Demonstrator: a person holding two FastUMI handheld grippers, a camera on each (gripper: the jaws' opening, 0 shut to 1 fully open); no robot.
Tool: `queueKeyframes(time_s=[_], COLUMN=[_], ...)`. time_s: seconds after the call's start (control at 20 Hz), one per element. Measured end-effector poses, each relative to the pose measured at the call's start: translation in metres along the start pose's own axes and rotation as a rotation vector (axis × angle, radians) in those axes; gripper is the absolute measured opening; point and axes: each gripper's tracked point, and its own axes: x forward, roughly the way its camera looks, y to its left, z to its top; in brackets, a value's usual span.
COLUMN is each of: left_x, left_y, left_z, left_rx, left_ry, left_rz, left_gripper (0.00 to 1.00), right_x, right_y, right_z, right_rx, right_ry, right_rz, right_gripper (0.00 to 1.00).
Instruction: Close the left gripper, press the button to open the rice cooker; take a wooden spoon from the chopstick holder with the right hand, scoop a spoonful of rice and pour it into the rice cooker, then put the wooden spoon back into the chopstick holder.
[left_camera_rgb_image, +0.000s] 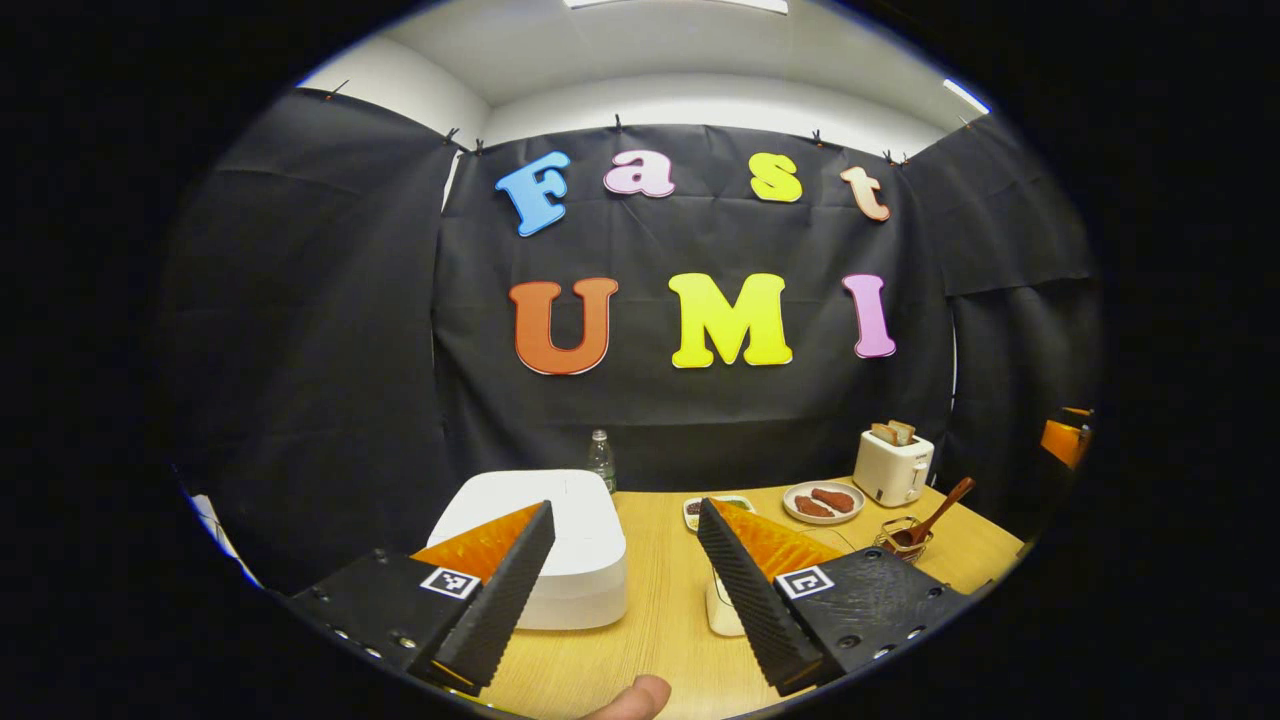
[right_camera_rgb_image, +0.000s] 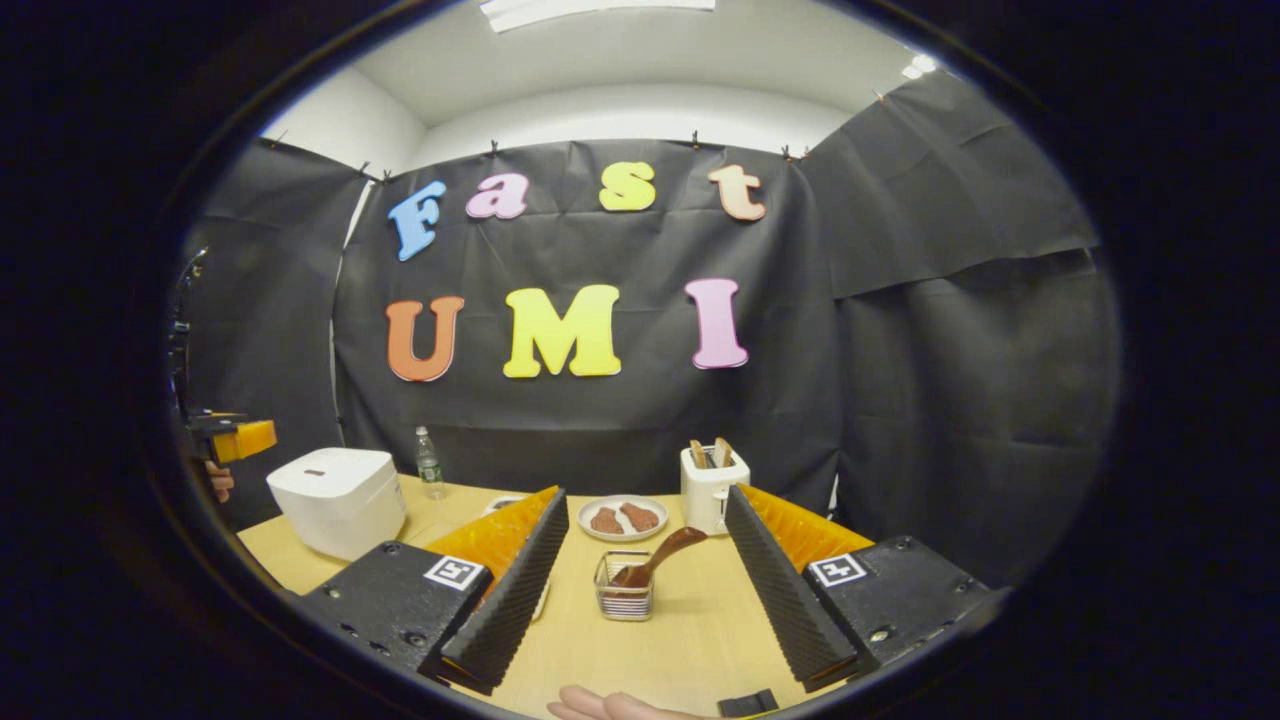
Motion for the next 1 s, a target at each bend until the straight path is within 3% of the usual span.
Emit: queueKeyframes(time_s=[0.25, 0.3, 0.35, 0.5, 0.6, 0.8, 1.0], left_x=[0.038, 0.045, 0.052, 0.072, 0.087, 0.111, 0.134], left_y=[0.025, 0.030, 0.036, 0.063, 0.074, 0.097, 0.110], left_z=[-0.014, -0.018, -0.021, -0.022, -0.031, -0.053, -0.081], left_rx=[0.003, -0.008, -0.013, -0.020, -0.024, 0.025, 0.031], left_ry=[0.072, 0.093, 0.117, 0.140, 0.185, 0.263, 0.351], left_rz=[0.022, 0.023, 0.028, 0.081, 0.100, 0.166, 0.187], left_gripper=[0.70, 0.47, 0.48, 0.14, 0.01, 0.01, 0.00], right_x=[0.013, 0.016, 0.019, 0.028, 0.036, 0.048, 0.055], right_y=[-0.007, -0.009, -0.011, -0.014, -0.016, -0.019, -0.022], right_z=[-0.007, -0.010, -0.012, -0.024, -0.031, -0.045, -0.056], right_rx=[0.004, 0.004, 0.002, 0.004, 0.000, -0.006, 0.000], right_ry=[-0.004, -0.001, 0.003, 0.021, 0.037, 0.064, 0.084], right_rz=[-0.001, 0.000, -0.002, -0.003, -0.001, -0.004, -0.001], right_gripper=[0.99, 1.00, 1.00, 1.00, 1.00, 1.00, 1.00])
